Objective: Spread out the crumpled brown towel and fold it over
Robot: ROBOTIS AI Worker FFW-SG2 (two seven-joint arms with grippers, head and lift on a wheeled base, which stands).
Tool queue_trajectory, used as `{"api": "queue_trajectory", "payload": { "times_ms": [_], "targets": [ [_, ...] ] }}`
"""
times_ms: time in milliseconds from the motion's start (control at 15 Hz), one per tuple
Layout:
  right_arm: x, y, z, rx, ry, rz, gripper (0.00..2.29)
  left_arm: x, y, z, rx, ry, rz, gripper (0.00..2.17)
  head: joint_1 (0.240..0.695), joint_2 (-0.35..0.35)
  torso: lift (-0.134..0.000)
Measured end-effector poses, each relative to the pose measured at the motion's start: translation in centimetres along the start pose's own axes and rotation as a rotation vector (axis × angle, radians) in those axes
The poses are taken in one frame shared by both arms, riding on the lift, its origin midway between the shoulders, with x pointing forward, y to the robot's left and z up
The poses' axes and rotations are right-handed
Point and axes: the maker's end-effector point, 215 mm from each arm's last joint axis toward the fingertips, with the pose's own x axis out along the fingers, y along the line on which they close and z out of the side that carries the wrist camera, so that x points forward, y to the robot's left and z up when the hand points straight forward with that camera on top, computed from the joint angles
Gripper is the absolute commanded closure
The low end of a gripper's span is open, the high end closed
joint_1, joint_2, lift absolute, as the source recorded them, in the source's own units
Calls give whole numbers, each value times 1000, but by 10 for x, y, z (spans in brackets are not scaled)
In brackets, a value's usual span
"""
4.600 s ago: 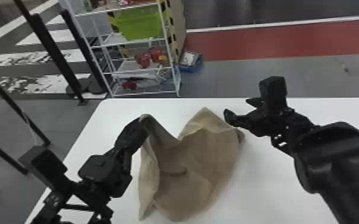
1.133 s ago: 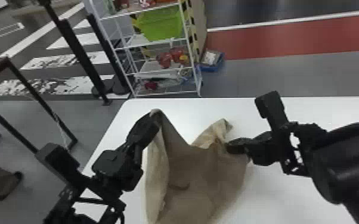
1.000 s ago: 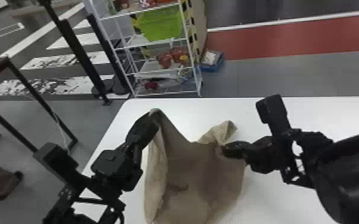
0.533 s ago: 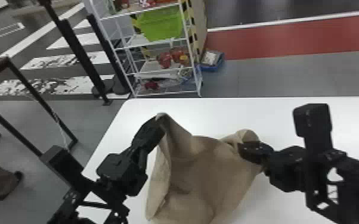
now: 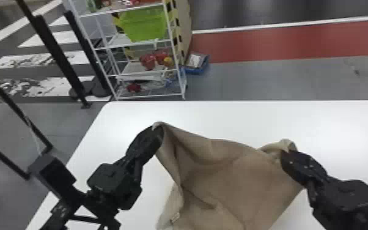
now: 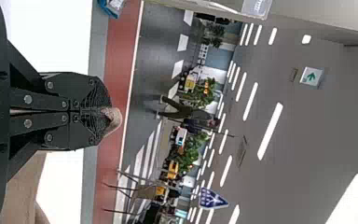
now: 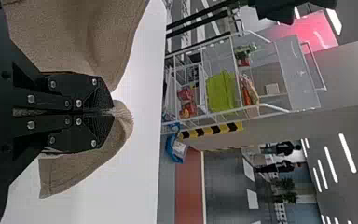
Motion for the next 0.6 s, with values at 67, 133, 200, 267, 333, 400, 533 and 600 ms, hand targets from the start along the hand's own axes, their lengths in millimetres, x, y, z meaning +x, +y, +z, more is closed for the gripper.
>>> {"api": "queue_trajectory", "payload": {
  "times_ms": [67,133,200,267,333,400,533,600],
  "targets": [
    [-6,-8,-4,4,6,-19,822,1,-3,-4,3,8,-4,1379,695,168,-123],
    [-10,-14,-11,4,19,-33,562,2,-5,-7,4,12,-8,1379,695,157,-123],
    [-14,-19,-19,0,29,-47,417,3,-8,-8,3,13,-13,1379,695,147,-123],
    [-19,-20,-23,-9,15,-57,417,3,-9,-8,2,14,-15,1382,695,141,-123],
    [-28,-21,-23,-20,-16,-65,417,3,-10,-8,3,14,-17,1379,695,137,-123],
    [-37,-22,-24,-28,-36,-69,417,2,-10,-8,3,15,-16,1382,695,127,-123],
    [-57,-33,-35,-33,-40,-89,417,1,-10,-12,4,22,-13,1379,695,109,-123],
    [-63,-41,-39,-36,-39,-97,417,0,-9,-13,5,26,-12,1379,695,98,-123]
  ]
}}
